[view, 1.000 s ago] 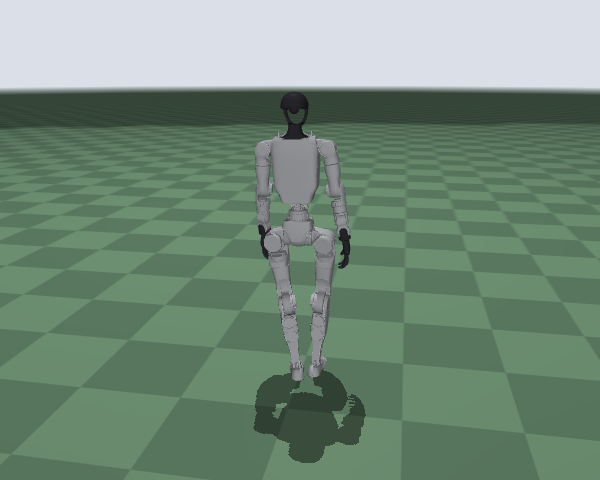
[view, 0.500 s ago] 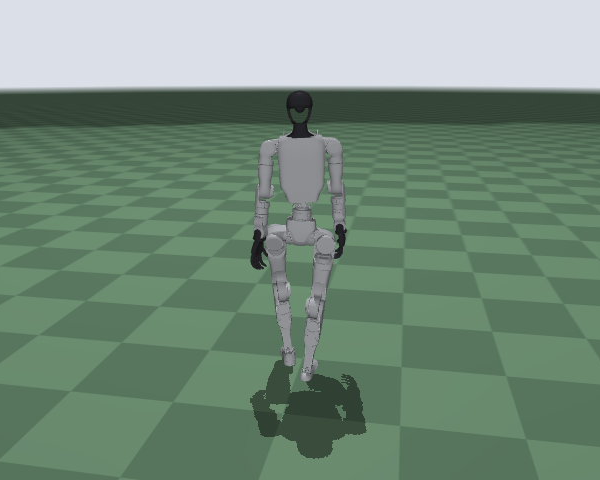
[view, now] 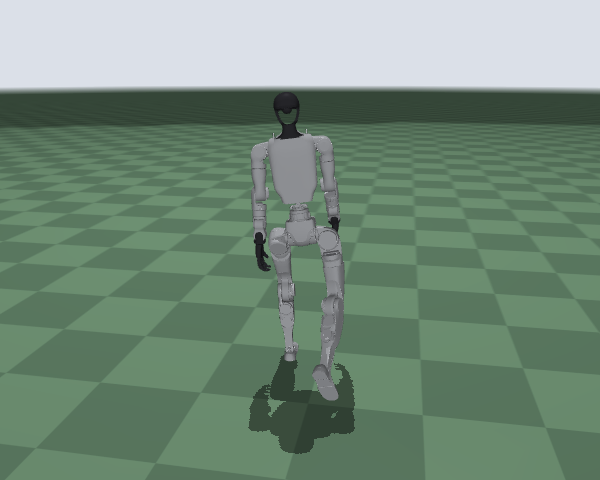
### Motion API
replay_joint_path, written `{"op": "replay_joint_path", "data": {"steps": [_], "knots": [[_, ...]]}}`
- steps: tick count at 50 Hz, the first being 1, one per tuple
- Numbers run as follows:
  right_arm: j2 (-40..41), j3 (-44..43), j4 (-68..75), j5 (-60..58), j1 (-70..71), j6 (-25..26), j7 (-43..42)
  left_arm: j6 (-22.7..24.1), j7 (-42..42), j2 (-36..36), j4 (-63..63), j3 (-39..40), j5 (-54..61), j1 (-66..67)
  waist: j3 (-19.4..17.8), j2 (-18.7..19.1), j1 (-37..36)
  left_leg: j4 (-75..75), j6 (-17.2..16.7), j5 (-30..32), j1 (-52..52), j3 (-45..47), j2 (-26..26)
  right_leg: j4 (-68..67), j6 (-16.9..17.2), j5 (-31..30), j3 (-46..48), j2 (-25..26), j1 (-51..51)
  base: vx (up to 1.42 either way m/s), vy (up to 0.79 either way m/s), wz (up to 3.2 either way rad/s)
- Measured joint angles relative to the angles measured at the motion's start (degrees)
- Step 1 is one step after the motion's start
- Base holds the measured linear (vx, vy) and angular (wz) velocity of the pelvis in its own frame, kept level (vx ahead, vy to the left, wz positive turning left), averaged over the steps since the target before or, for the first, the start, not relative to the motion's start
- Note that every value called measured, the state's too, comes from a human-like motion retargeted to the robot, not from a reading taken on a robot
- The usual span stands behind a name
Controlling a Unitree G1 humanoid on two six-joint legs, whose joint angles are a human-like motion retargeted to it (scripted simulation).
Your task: Walk run
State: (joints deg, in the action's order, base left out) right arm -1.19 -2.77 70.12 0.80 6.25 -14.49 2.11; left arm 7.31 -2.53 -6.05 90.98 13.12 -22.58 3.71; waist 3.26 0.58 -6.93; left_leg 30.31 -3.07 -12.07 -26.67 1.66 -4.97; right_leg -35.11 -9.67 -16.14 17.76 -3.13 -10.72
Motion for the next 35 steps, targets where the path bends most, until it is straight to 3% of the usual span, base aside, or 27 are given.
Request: {"op": "replay_joint_path", "data": {"steps": [2, 5, 7, 13, 17, 19, 21, 23, 25, 27, 29, 30, 32, 35], "knots": [[-0.9, 0.0, 4.3, -2.4, -3.2, -1.1, -1.7, -0.1, 0.6, 0.0, -1.9, -0.5, 1.0, -5.0, -0.1, 1.0, 1.2, -4.3, 1.3, 0.3, 5.2, 0.9, 0.2, -12.0, 1.3, 0.8, -1.3, 0.4, 7.8, 0.92, 0.21, -0.01], [-2.3, -0.8, 9.9, -6.2, -8.1, -0.2, -1.3, 0.2, 2.3, -0.8, -6.1, -0.3, 1.3, -12.8, -0.2, 0.5, 3.7, -13.3, 2.7, 2.6, 12.5, 1.9, 3.1, -23.9, 9.6, 6.1, -6.6, 5.0, 22.1, 0.85, 0.11, 0.39], [-3.6, -1.4, 13.0, -7.6, -11.1, 1.2, -0.2, 1.2, 2.8, -1.6, -9.2, -0.7, 2.1, -17.6, 0.3, 0.5, 7.2, -18.5, 2.5, 3.2, 16.6, 2.5, 4.4, -24.3, 11.1, 9.5, -3.7, 4.6, 29.8, 0.8, 0.11, 1.08], [-6.0, -4.1, 18.8, -9.2, -18.7, 3.9, 1.0, 3.7, 3.1, -5.1, -16.4, -1.0, 6.0, -29.7, 0.3, -0.8, 17.9, -25.5, 4.4, 1.3, 26.9, 0.5, 10.1, -2.1, 10.3, 16.8, 3.4, -2.1, 44.6, 0.95, -0.01, 1.19], [-6.4, -6.2, 20.0, -8.5, -22.0, 5.1, 2.4, 4.2, 4.3, -7.2, -20.5, -0.8, 7.1, -34.8, 0.0, -3.0, 22.5, -26.9, 9.1, -1.7, 34.6, -3.8, 13.7, 20.5, 9.2, 21.1, 1.2, -2.8, 49.7, 1.01, -0.17, 0.98], [-6.3, -7.7, 19.9, -8.4, -23.4, 5.3, 3.0, 4.1, 5.1, -7.5, -23.2, -1.6, 7.4, -34.9, 0.8, -3.3, 23.1, -26.9, 11.7, -2.2, 38.0, -5.2, 14.4, 24.4, 9.6, 21.7, 0.4, -3.2, 51.8, 1.21, -0.24, 0.63], [-6.0, -9.1, 19.7, -8.4, -23.9, 5.8, 3.5, 4.7, 5.5, -7.2, -26.1, -2.5, 7.2, -33.0, 2.0, -3.3, 22.7, -25.9, 11.4, -0.5, 40.6, -6.1, 14.4, 22.0, 8.4, 22.0, 0.3, -3.6, 52.4, 1.36, -0.36, 0.24], [-5.4, -10.0, 19.4, -9.0, -23.2, 6.5, 3.2, 5.3, 5.4, -6.8, -28.3, -2.8, 7.1, -29.2, 3.4, -3.5, 23.0, -24.2, 9.2, 5.5, 42.5, -6.1, 14.0, 16.9, 5.1, 22.7, 0.0, -3.3, 52.2, 1.23, -0.39, -0.07], [-4.6, -10.1, 19.1, -9.1, -22.9, 5.7, 1.8, 5.3, 6.0, -5.9, -29.4, -2.3, 6.0, -22.6, 4.1, -4.9, 23.5, -21.2, 8.2, 17.8, 45.4, -3.1, 14.7, 15.9, 4.8, 17.9, -0.2, -4.7, 48.3, 1.36, -0.34, -0.2], [-3.6, -10.0, 18.6, -6.6, -22.2, 4.2, -0.1, 5.5, 5.7, -2.9, -28.3, -1.9, 3.4, -15.5, 5.2, -5.9, 21.9, -14.2, 10.3, 32.4, 44.7, 5.2, 13.2, 11.6, 5.9, 18.5, -3.9, -6.1, 46.4, 1.58, -0.29, -0.27], [-2.8, -8.6, 17.4, -3.3, -20.2, 2.7, -1.5, 5.3, 3.4, -0.1, -24.7, -2.9, 2.1, -9.8, 4.1, -8.1, 18.6, -1.3, 13.6, 38.7, 41.1, 8.7, 14.3, 11.4, 5.7, 21.1, -10.3, -5.7, 41.1, 1.57, -0.24, -0.87], [-2.6, -7.3, 16.6, -1.8, -18.8, 2.1, -1.9, 5.0, 2.2, 0.9, -22.2, -3.4, 1.7, -7.6, 3.3, -10.1, 16.1, 5.1, 15.5, 39.3, 38.8, 11.1, 16.3, 12.2, 4.7, 22.7, -11.7, -5.7, 37.6, 1.38, -0.26, -1.14], [-1.6, -4.9, 15.2, -0.4, -15.0, 2.1, -2.2, 4.1, 0.8, 1.5, -16.7, -4.1, 0.5, -3.2, 2.2, -12.1, 14.3, 17.5, 17.4, 30.1, 32.1, 14.2, 13.8, 13.6, 3.7, 24.9, -7.6, -8.0, 31.6, 1.11, -0.25, -0.43], [-0.1, -3.6, 11.9, 0.0, -8.3, 2.9, -1.6, 2.8, -1.6, 2.7, -9.1, -3.6, -2.2, 2.9, 1.2, -12.6, 11.9, 27.7, 16.8, 19.9, 19.0, 16.1, 9.1, 19.4, 3.9, 24.6, -5.4, -6.6, 23.3, 0.98, -0.15, 0.01]]}}
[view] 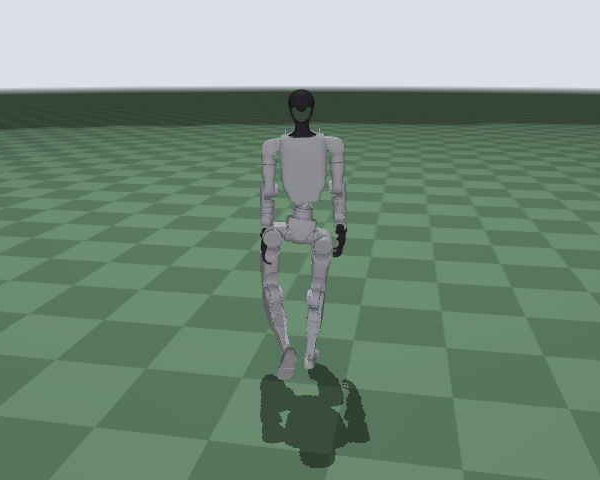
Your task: Walk run
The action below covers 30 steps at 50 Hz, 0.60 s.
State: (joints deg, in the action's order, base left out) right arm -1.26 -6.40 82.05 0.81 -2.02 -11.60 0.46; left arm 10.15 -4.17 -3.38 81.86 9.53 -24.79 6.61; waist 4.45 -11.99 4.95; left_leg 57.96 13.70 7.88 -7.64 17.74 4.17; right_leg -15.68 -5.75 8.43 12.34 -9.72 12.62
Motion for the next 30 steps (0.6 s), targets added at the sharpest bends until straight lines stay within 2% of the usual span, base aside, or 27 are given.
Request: {"op": "replay_joint_path", "data": {"steps": [2, 5, 7, 9, 11, 13, 15, 17, 18, 20, 22, 23, 24, 27, 30], "knots": [[0.1, 1.0, -3.3, 1.5, 4.5, 0.4, 0.7, -1.3, -0.3, 0.4, 4.0, 1.3, -2.8, 3.4, -1.1, 0.4, -2.2, -2.4, -2.4, -4.3, -7.2, -1.8, 1.3, 4.1, -0.1, -0.3, 1.0, 2.3, -4.8, 1.07, -0.12, -0.15], [-1.0, 3.0, -8.9, 3.9, 11.1, 0.7, 1.5, -3.4, 0.5, -0.1, 9.0, 2.1, -5.0, 8.3, -2.2, 1.6, -5.4, -13.7, -7.0, -7.2, -16.0, -4.1, 2.6, 8.9, -0.3, 0.6, 1.3, 6.2, -11.4, 1.08, -0.14, -0.31], [-1.8, 2.9, -12.9, 3.8, 15.9, 1.1, 1.7, -4.2, 0.4, -0.6, 11.7, 2.8, -5.2, 11.1, -3.2, 3.9, -7.9, -26.0, -10.2, -7.3, -20.3, -8.9, 3.2, 11.8, -0.4, 2.8, 0.8, 10.0, -17.0, 1.12, -0.12, -0.49], [-2.5, 2.5, -16.0, 3.3, 19.2, 1.3, 2.6, -4.7, 0.0, -0.9, 13.4, 3.5, -4.7, 12.4, -4.0, 5.6, -9.7, -36.5, -11.7, -6.9, -22.3, -13.0, 3.2, 13.7, -0.8, 4.8, 0.2, 12.7, -21.7, 1.28, -0.09, -0.48], [-3.6, 2.7, -18.6, 3.1, 22.3, 1.1, 3.9, -5.3, 0.3, -1.1, 14.5, 4.7, -3.9, 13.4, -4.1, 6.1, -11.6, -45.3, -13.3, -6.8, -25.0, -15.0, 2.3, 14.2, -0.9, 6.9, -0.9, 13.5, -25.6, 1.45, -0.06, -0.59], [-4.6, 3.0, -20.4, 3.1, 24.0, 0.9, 4.8, -5.5, 1.5, -1.3, 14.7, 5.3, -2.3, 13.2, -3.9, 6.7, -13.3, -49.1, -14.9, -6.2, -27.2, -15.6, 1.4, 13.3, 0.4, 6.9, -2.5, 13.8, -28.6, 1.13, 0.02, -0.59], [-4.6, 3.5, -21.7, 2.3, 23.9, 0.5, 5.1, -5.7, 2.8, -1.1, 14.1, 5.7, -0.9, 11.8, -3.3, 7.3, -13.7, -46.6, -14.3, -6.4, -28.5, -15.3, 1.0, 11.3, 3.6, 3.1, -4.6, 13.4, -30.5, 1.37, 0.08, -0.29], [-3.6, 3.6, -21.5, 0.4, 21.0, 0.0, 5.1, -6.1, 3.4, -0.9, 12.8, 5.8, -0.5, 10.1, -2.4, 8.2, -13.4, -41.0, -12.4, -7.2, -27.2, -12.8, 0.3, 8.0, 6.5, -7.1, -5.6, 14.0, -32.1, 1.55, 0.1, -0.17], [-3.0, 3.1, -20.9, -1.2, 18.4, -0.1, 5.3, -6.1, 3.5, -0.7, 12.1, 5.7, -0.7, 9.4, -0.9, 8.3, -14.1, -38.2, -12.5, -7.4, -27.2, -14.7, -0.1, 5.8, 7.3, -15.1, -5.2, 13.6, -32.1, 1.61, 0.09, -0.69], [-0.8, 2.5, -19.2, -4.8, 12.9, -0.7, 4.3, -6.0, 3.8, 0.1, 10.3, 6.3, -0.7, 7.0, 0.9, 8.3, -15.5, -31.4, -12.8, -9.4, -27.4, -14.5, -3.4, -4.1, 6.3, -28.9, -4.6, 10.6, -28.9, 1.49, 0.08, -0.85], [0.2, 3.1, -15.8, -5.5, 9.0, -1.4, 2.1, -5.4, 4.5, 0.0, 7.5, 4.8, 0.9, 3.0, -0.3, 11.7, -12.3, -30.4, -11.3, -13.9, -20.5, -17.8, -4.9, -18.8, 2.7, -34.2, 2.2, 10.1, -24.6, 1.26, 0.08, 0.38], [-0.2, 3.3, -13.5, -5.3, 7.3, -1.7, 1.7, -5.0, 4.6, -0.3, 6.3, 3.4, 2.2, 0.9, -0.7, 12.9, -11.2, -31.1, -10.1, -15.3, -17.2, -17.4, -5.5, -25.1, 1.0, -33.0, 3.8, 9.8, -21.9, 1.52, 0.1, 0.3], [-0.5, 3.5, -11.2, -5.4, 5.4, -1.8, 1.2, -4.7, 4.4, -0.7, 5.5, 2.2, 3.2, -1.6, -0.5, 13.2, -10.7, -32.8, -9.3, -16.0, -14.2, -16.5, -5.8, -30.8, 1.5, -30.7, 2.5, 10.3, -17.5, 1.7, 0.08, -0.13], [-0.9, 2.3, -5.5, -8.0, -0.2, -2.0, -0.6, -4.1, 4.6, -2.8, 2.3, 1.7, 3.2, -10.3, -0.5, 12.6, -8.6, -41.3, -7.1, -15.3, -5.3, -16.5, -3.1, -42.7, 7.2, -23.3, -2.4, 12.1, -1.6, 1.18, 0.0, 0.05], [-2.3, 0.5, -0.7, -10.2, -4.6, -1.7, -1.9, -3.2, 6.5, -5.1, -3.3, 2.5, 2.8, -18.9, -0.9, 11.5, -2.5, -49.0, -4.7, -14.5, 2.4, -19.7, 1.1, -40.7, 8.2, -16.4, 1.9, 8.0, 10.7, 1.16, -0.02, 1.18]]}}
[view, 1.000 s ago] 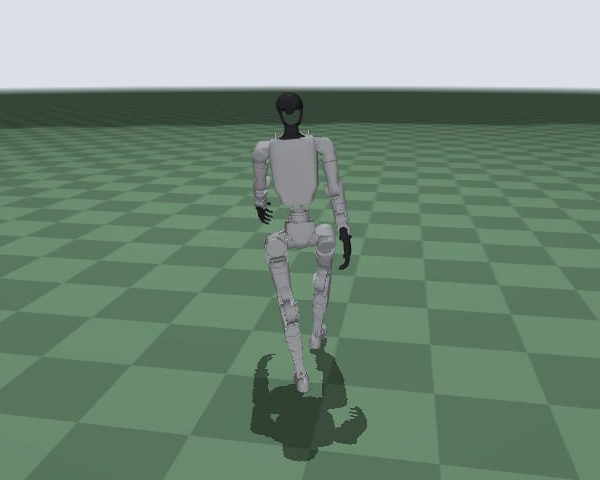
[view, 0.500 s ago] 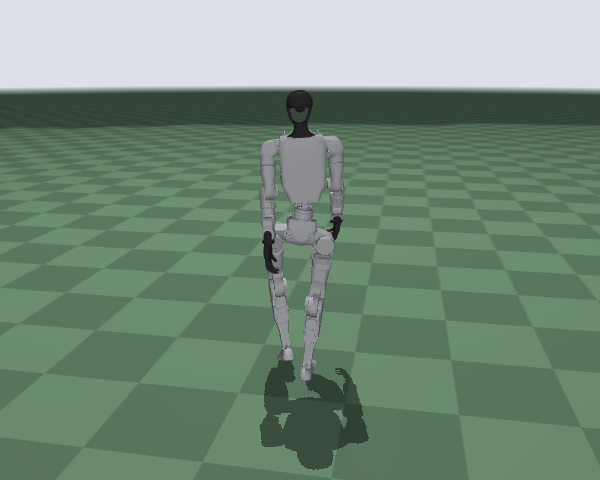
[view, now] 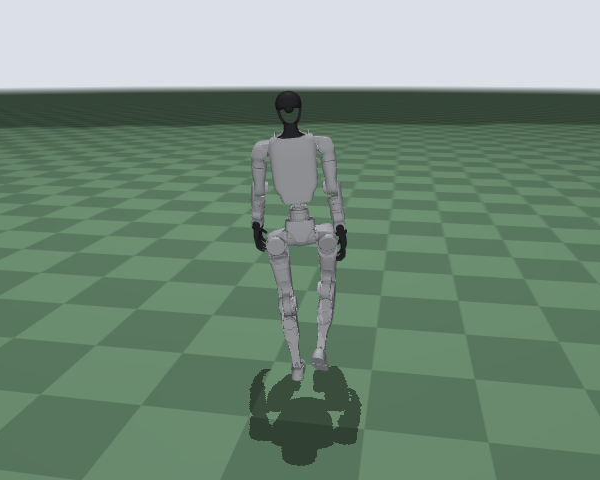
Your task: Walk run
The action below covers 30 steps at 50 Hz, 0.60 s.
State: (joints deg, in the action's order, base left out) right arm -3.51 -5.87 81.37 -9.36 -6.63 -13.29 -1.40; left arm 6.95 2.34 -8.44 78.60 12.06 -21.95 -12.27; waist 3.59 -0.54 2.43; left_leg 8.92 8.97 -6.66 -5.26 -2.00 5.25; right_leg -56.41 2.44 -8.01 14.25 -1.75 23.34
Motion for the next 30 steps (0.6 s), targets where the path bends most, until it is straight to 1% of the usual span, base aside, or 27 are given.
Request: {"op": "replay_joint_path", "data": {"steps": [2, 3, 5, 7, 8, 10, 12, 13, 14, 15, 16, 17, 18, 19, 20, 21, 22, 23, 25, 28, 30], "knots": [[-1.3, -0.8, 2.5, -0.3, -3.0, 1.0, 0.7, 0.8, 1.3, -1.9, -4.1, -0.3, 1.5, -5.0, 0.0, -0.8, 4.0, -2.6, 1.1, -0.7, 4.0, -2.3, 2.4, 8.5, -0.5, 4.1, 3.5, -4.1, 5.8, 1.1, -0.06, 1.31], [-1.9, -1.2, 3.5, -0.4, -4.5, 1.6, 1.4, 1.5, 1.6, -3.0, -5.9, -0.8, 2.5, -7.3, -0.1, -1.0, 5.6, -3.4, 1.4, -1.5, 6.0, -2.8, 2.9, 14.3, -0.9, 5.7, 4.7, -5.2, 8.2, 1.13, -0.14, 1.17], [-3.1, -2.0, 5.4, -0.4, -6.8, 3.3, 3.5, 2.5, 2.4, -5.6, -9.0, -2.2, 4.9, -12.0, -0.2, -1.6, 9.0, -4.4, 2.1, -3.5, 10.1, -5.9, 4.6, 27.5, -1.6, 10.3, 5.8, -6.2, 12.5, 1.23, -0.23, 1.17], [-3.7, -3.2, 6.8, -0.5, -8.8, 4.7, 5.2, 2.9, 3.6, -8.4, -12.2, -3.6, 6.3, -15.5, -0.1, -2.3, 12.2, -5.3, 3.3, -4.5, 14.8, -7.9, 5.7, 39.9, -1.0, 12.1, 3.9, -5.7, 15.6, 1.48, -0.4, 1.2], [-3.8, -4.1, 7.1, -0.5, -9.7, 5.1, 5.8, 3.0, 4.3, -9.6, -14.0, -4.0, 6.4, -16.6, 0.2, -2.4, 13.5, -5.6, 3.4, -4.5, 16.8, -7.9, 5.3, 44.2, -1.2, 12.3, 2.7, -5.7, 17.2, 1.55, -0.47, 1.19], [-3.7, -5.8, 7.5, 0.0, -11.8, 5.5, 6.4, 3.6, 5.1, -10.5, -17.4, -4.8, 6.2, -17.5, 1.1, -2.1, 15.4, -4.6, 2.5, -2.8, 20.0, -8.7, 4.0, 47.0, -1.1, 13.4, 2.7, -6.7, 19.4, 1.38, -0.44, 1.02], [-3.2, -7.5, 7.8, 0.8, -12.3, 6.1, 6.1, 4.4, 4.9, -9.8, -20.8, -5.2, 6.3, -15.7, 2.8, -2.6, 14.5, -1.7, 0.3, 3.9, 21.3, -8.6, 3.9, 41.4, -4.1, 15.4, 3.0, -7.8, 19.7, 1.39, -0.47, 0.15], [-2.7, -8.2, 7.9, 1.2, -12.2, 6.0, 5.6, 4.7, 4.2, -9.0, -21.9, -5.5, 6.6, -14.1, 3.5, -3.1, 14.2, 0.2, -0.3, 9.4, 22.0, -7.1, 4.2, 38.4, -6.7, 15.5, 5.5, -8.5, 19.3, 1.65, -0.54, -0.22], [-2.3, -8.7, 8.2, 2.0, -12.3, 5.6, 5.4, 4.9, 4.1, -8.1, -22.7, -5.5, 6.4, -11.5, 4.3, -4.7, 13.6, 2.3, 0.6, 17.0, 22.9, -3.2, 5.0, 35.9, -7.2, 13.2, 3.8, -9.6, 18.5, 1.93, -0.63, -0.36], [-2.1, -8.9, 8.5, 3.0, -12.5, 5.1, 5.3, 5.1, 4.3, -7.0, -23.5, -5.5, 5.9, -8.4, 5.1, -6.8, 12.8, 4.4, 2.2, 25.6, 24.0, 1.9, 6.2, 33.7, -6.8, 9.7, 0.0, -11.0, 17.5, 1.85, -0.56, -0.12], [-1.4, -9.2, 8.1, 4.4, -12.2, 4.9, 5.4, 5.4, 4.5, -5.1, -23.5, -5.7, 4.3, -5.2, 4.9, -6.2, 12.2, 12.2, 4.5, 29.9, 21.9, 5.7, 3.3, 29.7, -5.9, 10.3, -1.6, -12.1, 16.7, 1.59, -0.46, -0.12], [-0.8, -9.1, 7.6, 5.7, -11.5, 4.7, 5.5, 5.6, 4.3, -3.4, -23.2, -5.6, 2.7, -2.3, 4.3, -6.3, 10.9, 20.0, 6.0, 32.4, 19.6, 8.8, 1.6, 26.8, -5.7, 11.7, -3.3, -12.0, 15.0, 1.23, -0.4, -0.7], [-0.4, -8.2, 6.9, 6.7, -9.7, 4.6, 5.6, 5.6, 3.6, -2.1, -22.3, -4.8, 1.1, 0.0, 3.2, -7.6, 8.1, 27.9, 6.0, 31.4, 17.1, 10.6, 2.0, 26.3, -7.1, 14.5, -5.3, -9.7, 11.7, 1.32, -0.53, -1.4], [-0.3, -6.9, 6.2, 7.8, -7.7, 4.5, 5.8, 5.5, 2.6, -1.0, -20.7, -4.5, -0.3, 2.2, 2.3, -8.5, 6.0, 34.7, 6.0, 27.1, 14.8, 13.6, 0.7, 26.2, -8.2, 16.8, -5.6, -8.7, 8.5, 1.47, -0.63, -1.68], [-0.4, -5.2, 5.5, 8.8, -5.5, 4.4, 6.0, 5.3, 1.6, 0.1, -18.8, -4.3, -1.6, 4.5, 1.4, -9.2, 4.4, 41.1, 6.0, 21.0, 12.6, 17.2, -1.4, 26.3, -9.0, 18.7, -4.9, -8.2, 5.3, 1.36, -0.42, -0.85], [-0.3, -3.8, 4.7, 9.5, -3.3, 4.5, 6.0, 4.8, 0.6, 1.1, -16.2, -5.2, -2.5, 6.6, 1.0, -9.0, 3.8, 45.5, 6.0, 18.9, 8.2, 17.4, -2.5, 28.3, -8.8, 18.6, -2.9, -8.8, 2.2, 1.15, -0.18, -0.23], [-0.3, -2.6, 3.7, 9.9, -1.1, 4.5, 5.9, 4.4, -0.5, 2.1, -13.5, -6.1, -3.3, 8.9, 0.8, -9.2, 3.3, 49.1, 6.0, 17.0, 3.5, 17.5, -2.4, 30.5, -8.3, 18.3, -1.5, -9.5, -0.8, 0.92, 0.09, 0.3], [-0.4, -1.9, 2.4, 9.9, 1.2, 4.4, 5.8, 3.9, -1.5, 3.0, -10.8, -6.9, -3.9, 11.1, 0.6, -10.0, 2.6, 51.0, 6.0, 15.7, -1.8, 17.1, -0.2, 33.0, -7.1, 17.7, -1.5, -10.7, -3.6, 0.99, 0.05, 0.24], [-0.5, -0.8, -0.8, 10.1, 6.1, 4.3, 5.6, 3.1, -4.2, 4.3, -5.1, -7.4, -5.5, 15.5, 0.0, -10.5, 1.1, 50.5, 3.0, 12.2, -10.9, 14.5, 3.3, 38.1, -5.9, 16.6, -0.5, -9.6, -9.1, 1.06, -0.1, 0.02], [-1.7, 1.0, -6.7, 11.7, 13.6, 4.1, 5.8, 1.0, -8.2, 5.2, 3.4, -5.8, -7.8, 21.4, -1.3, -9.9, -2.7, 38.2, 0.0, 8.9, -18.5, 15.9, 3.3, 45.5, -5.2, 15.1, -0.3, -4.8, -17.2, 1.12, -0.24, -0.54], [-2.7, 1.7, -11.0, 12.2, 18.5, 4.3, 6.1, -0.4, -9.0, 5.5, 8.2, -4.6, -8.1, 25.2, -2.4, -8.6, -5.8, 26.9, -3.7, 8.0, -22.3, 14.2, 3.2, 49.5, -4.0, 14.9, -1.0, -1.3, -22.7, 1.06, -0.19, -0.97]]}}
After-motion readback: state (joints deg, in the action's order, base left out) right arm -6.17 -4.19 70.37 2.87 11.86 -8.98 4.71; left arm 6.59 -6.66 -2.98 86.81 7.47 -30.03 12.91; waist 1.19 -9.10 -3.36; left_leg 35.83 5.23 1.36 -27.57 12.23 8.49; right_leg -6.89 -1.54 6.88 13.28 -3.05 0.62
